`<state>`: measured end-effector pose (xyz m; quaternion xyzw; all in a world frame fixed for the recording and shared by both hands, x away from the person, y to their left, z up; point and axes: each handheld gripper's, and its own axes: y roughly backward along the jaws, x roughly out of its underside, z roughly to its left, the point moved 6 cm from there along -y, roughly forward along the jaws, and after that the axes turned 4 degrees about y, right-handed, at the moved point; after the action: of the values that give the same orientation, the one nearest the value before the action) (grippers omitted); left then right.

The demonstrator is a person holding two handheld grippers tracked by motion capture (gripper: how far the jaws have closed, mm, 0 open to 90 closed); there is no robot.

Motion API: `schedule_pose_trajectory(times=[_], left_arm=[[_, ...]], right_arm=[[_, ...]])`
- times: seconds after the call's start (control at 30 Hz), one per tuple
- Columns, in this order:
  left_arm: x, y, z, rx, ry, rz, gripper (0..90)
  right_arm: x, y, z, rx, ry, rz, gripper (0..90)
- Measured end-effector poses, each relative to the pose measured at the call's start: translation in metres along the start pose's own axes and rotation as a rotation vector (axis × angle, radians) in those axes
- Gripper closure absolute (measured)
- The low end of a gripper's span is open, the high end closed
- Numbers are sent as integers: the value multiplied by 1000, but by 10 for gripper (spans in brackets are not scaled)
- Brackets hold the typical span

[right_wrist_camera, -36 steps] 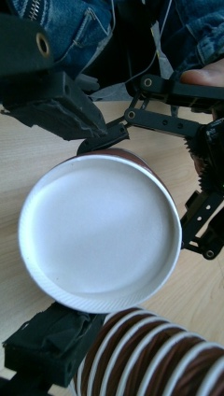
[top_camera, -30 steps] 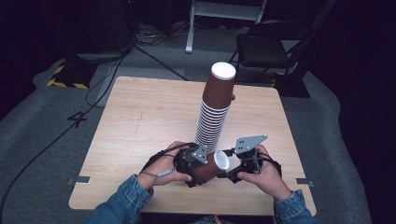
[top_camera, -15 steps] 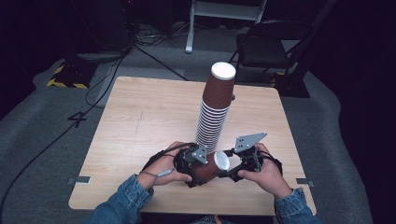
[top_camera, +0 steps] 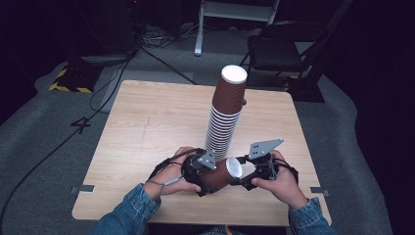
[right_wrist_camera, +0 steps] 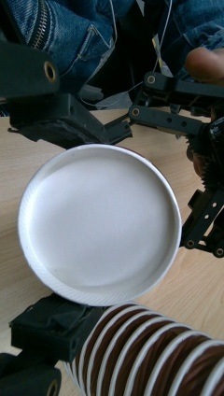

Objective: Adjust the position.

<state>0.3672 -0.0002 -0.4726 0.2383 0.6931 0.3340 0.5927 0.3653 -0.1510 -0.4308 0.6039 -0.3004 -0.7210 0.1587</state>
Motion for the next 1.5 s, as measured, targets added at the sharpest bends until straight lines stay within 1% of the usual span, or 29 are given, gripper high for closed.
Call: schedule_pose_trajectory(times=[0.03, 0.1, 0.17, 0.2, 0.23, 0.27, 0.3, 0.33, 0.43, 0.6, 0.7, 0.83, 1.0, 1.1, 1.13, 1.23, 1.33, 1.47, 1.5], left_arm=[[0, 2, 0, 0, 6, -13, 93], [-2, 5, 1, 4, 3, -40, 101], [-3, 10, 1, 17, 8, -76, 124], [-3, 10, 1, 17, 8, -76, 140], [-4, 16, 2, 17, 18, -108, 151], [-4, 19, 3, 12, 18, -124, 149], [-4, 19, 3, 12, 18, -124, 154], [-4, 22, 3, 7, 20, -140, 154], [-2, 28, 5, 10, 29, -175, 165], [3, 36, 7, 12, 48, -218, 172], [6, 39, 8, 20, 68, -250, 176], [10, 42, 8, 34, 84, -279, 182], [12, 42, 7, 40, 91, -304, 200], [11, 41, 6, 53, 90, -324, 217], [11, 41, 6, 55, 89, -327, 220], [10, 39, 5, 62, 89, -344, 232], [8, 38, 3, 80, 93, -374, 250], [6, 36, 1, 98, 93, -410, 274], [6, 36, 1, 98, 93, -410, 284]], right_arm=[[0, 1, 0, 2, 0, -3, 254], [0, 3, 0, 12, 0, 4, 255], [1, 4, -1, 18, -1, 6, 254], [2, 5, -1, 18, -3, 5, 255], [3, 6, -1, 21, -4, 4, 255], [3, 6, -1, 22, -6, 2, 255], [3, 6, -1, 22, -6, 2, 255], [4, 7, -1, 23, -9, -3, 255], [5, 12, -1, 29, -13, -17, 255], [4, 24, -2, 59, -15, -49, 255], [3, 33, -3, 81, -20, -86, 254], [3, 43, -4, 103, -29, -141, 255], [4, 52, -5, 124, -38, -228, 254], [3, 54, -5, 131, -39, -272, 254], [3, 55, -5, 131, -40, -295, 254], [2, 55, -6, 136, -39, -335, 254], [2, 55, -6, 137, -39, -374, 254], [2, 52, -5, 131, -41, -403, 254], [2, 52, -5, 131, -41, -403, 254]])
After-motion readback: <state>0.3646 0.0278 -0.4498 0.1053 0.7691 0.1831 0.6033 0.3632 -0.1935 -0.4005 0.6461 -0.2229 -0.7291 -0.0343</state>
